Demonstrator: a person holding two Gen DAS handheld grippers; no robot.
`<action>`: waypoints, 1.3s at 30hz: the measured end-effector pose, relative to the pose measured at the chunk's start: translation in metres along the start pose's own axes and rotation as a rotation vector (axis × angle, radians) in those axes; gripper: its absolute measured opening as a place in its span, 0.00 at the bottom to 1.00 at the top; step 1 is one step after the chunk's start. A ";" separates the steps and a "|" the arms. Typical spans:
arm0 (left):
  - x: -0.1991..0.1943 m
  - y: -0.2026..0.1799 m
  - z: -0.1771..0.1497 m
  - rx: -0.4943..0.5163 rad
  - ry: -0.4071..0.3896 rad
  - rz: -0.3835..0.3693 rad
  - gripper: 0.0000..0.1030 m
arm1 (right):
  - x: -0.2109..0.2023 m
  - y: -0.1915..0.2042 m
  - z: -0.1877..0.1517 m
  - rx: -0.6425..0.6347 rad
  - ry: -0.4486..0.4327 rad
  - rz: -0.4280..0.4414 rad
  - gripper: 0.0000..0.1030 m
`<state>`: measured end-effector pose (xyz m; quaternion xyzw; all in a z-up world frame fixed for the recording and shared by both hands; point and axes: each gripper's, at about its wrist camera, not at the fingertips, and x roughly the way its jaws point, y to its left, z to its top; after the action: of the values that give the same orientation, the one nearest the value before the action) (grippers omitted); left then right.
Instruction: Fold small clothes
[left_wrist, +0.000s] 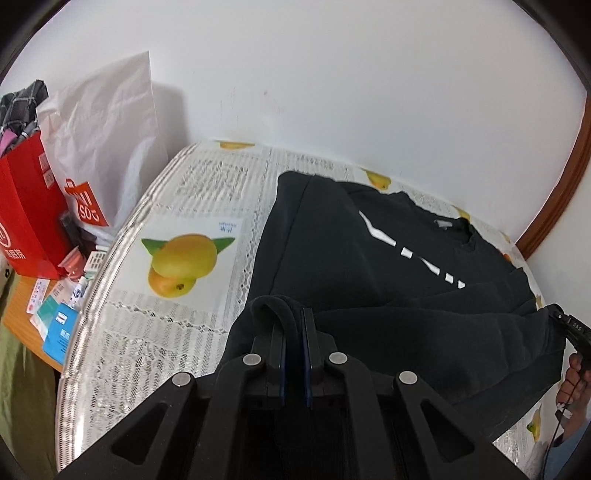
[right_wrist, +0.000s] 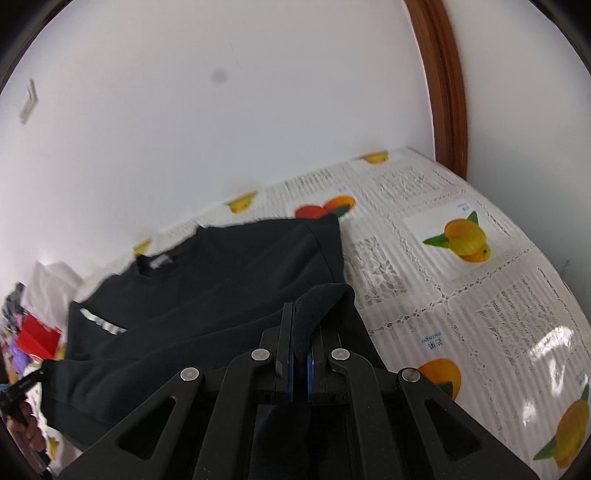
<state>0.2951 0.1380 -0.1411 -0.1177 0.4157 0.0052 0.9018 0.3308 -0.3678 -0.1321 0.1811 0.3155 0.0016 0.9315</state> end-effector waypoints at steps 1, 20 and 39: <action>0.001 -0.001 -0.001 0.001 0.006 0.005 0.08 | 0.005 0.000 -0.001 -0.003 0.011 -0.012 0.04; -0.067 0.038 -0.063 -0.024 0.013 0.038 0.48 | -0.076 -0.028 -0.062 -0.096 0.036 -0.101 0.38; -0.035 0.039 -0.069 -0.057 0.083 -0.034 0.21 | -0.041 -0.030 -0.065 -0.037 0.109 -0.057 0.10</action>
<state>0.2164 0.1643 -0.1660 -0.1506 0.4503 -0.0033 0.8801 0.2567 -0.3783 -0.1659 0.1544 0.3705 -0.0094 0.9158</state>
